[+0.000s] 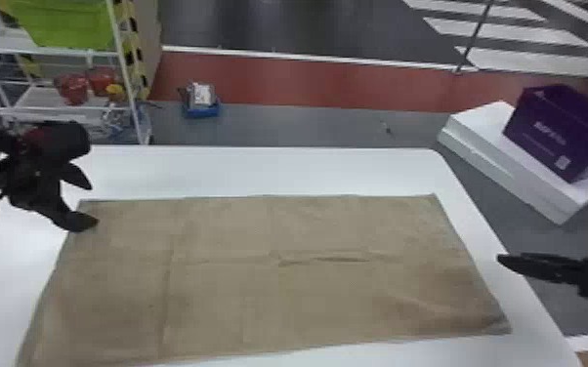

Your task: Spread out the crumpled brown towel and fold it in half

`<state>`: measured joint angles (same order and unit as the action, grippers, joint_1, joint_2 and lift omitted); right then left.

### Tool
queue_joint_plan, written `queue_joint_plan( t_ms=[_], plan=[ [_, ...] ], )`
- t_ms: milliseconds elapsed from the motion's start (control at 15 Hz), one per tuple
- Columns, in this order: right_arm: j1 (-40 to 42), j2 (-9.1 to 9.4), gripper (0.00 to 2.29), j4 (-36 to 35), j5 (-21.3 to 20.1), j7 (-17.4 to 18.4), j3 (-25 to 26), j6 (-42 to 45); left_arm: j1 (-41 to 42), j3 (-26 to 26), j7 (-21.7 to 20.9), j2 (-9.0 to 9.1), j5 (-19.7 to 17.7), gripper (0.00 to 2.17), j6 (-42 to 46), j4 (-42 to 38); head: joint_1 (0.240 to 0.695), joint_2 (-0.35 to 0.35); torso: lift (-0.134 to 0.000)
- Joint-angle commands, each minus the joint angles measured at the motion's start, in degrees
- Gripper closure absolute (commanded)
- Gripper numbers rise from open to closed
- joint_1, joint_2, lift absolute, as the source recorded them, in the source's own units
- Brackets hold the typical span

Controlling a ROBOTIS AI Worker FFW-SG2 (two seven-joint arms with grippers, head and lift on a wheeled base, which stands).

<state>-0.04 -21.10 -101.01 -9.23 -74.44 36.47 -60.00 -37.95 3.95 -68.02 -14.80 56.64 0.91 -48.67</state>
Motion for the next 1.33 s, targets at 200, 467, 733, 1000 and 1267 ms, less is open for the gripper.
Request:
queue_joint_plan(
  t_ms=[200,467,733,1000,1267],
  plan=[
    [-0.05,0.0,0.1,0.81,0.18,0.0,0.0,1.5,-0.19,0.01,-0.62,-1.02,3.04,0.39,0.18,0.95,0.695,-0.14,-0.134],
    [-0.31,0.0,0.1,1.87,0.18,0.09,0.0,2.91,-0.37,0.01,-1.85,-3.04,2.6,0.39,0.18,0.86,0.695,-0.124,-0.134],
    [-0.57,0.0,0.1,2.4,0.09,0.09,-0.17,3.09,-0.89,1.06,-2.55,-3.3,0.32,0.39,0.18,0.51,0.695,-0.107,-0.134],
    [-0.05,-0.08,0.1,2.75,0.09,0.09,0.27,4.32,-1.51,1.15,1.4,-3.39,-0.48,0.39,0.18,0.68,0.695,-0.107,-0.134],
    [-0.4,-0.08,0.1,2.83,0.09,0.09,0.09,4.49,-0.89,0.71,2.28,-3.92,1.46,0.39,0.18,1.04,0.695,-0.1,-0.134]
  ],
)
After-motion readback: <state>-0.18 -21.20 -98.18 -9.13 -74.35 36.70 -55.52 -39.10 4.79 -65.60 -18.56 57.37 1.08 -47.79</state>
